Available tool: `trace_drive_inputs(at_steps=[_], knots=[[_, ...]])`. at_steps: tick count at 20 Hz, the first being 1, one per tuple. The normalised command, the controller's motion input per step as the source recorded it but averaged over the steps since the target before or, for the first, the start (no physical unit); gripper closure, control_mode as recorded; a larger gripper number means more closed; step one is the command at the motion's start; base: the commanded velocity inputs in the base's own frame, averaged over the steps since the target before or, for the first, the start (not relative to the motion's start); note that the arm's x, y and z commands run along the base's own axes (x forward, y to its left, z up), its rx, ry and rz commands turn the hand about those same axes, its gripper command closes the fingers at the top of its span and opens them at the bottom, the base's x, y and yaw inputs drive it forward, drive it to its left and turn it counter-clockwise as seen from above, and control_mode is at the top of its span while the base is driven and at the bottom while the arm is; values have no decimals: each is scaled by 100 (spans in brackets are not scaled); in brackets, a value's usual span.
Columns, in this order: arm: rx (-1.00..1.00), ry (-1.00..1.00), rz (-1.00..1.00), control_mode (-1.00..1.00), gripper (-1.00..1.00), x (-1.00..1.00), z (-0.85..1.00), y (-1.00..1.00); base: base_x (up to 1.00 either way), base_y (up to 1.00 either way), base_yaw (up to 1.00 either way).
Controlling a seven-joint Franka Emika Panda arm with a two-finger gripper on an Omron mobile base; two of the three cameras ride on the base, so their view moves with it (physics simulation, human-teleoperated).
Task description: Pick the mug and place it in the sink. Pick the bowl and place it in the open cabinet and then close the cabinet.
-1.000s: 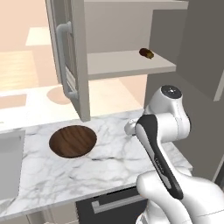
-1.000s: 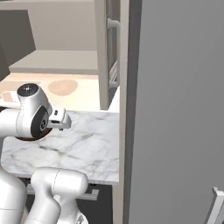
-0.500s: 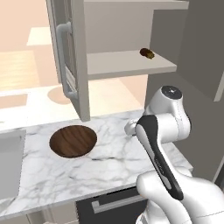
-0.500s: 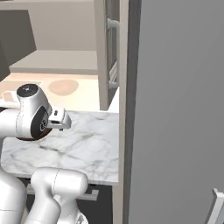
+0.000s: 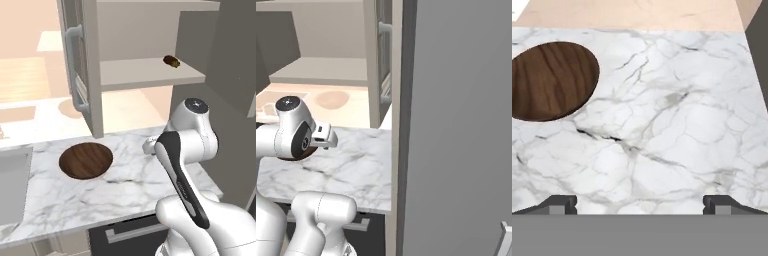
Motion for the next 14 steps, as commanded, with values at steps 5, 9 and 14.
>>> trace_drive_inputs(at_steps=[5, 9, 14], knots=[[0, 0, 0, 100, -100, 0, 0, 0, 45, 0, 17], [0, 0, 0, 100, -100, 0, 0, 0, 41, 0, 20], [0, 0, 0, 100, -100, 0, 0, 0, 34, 0, 18]])
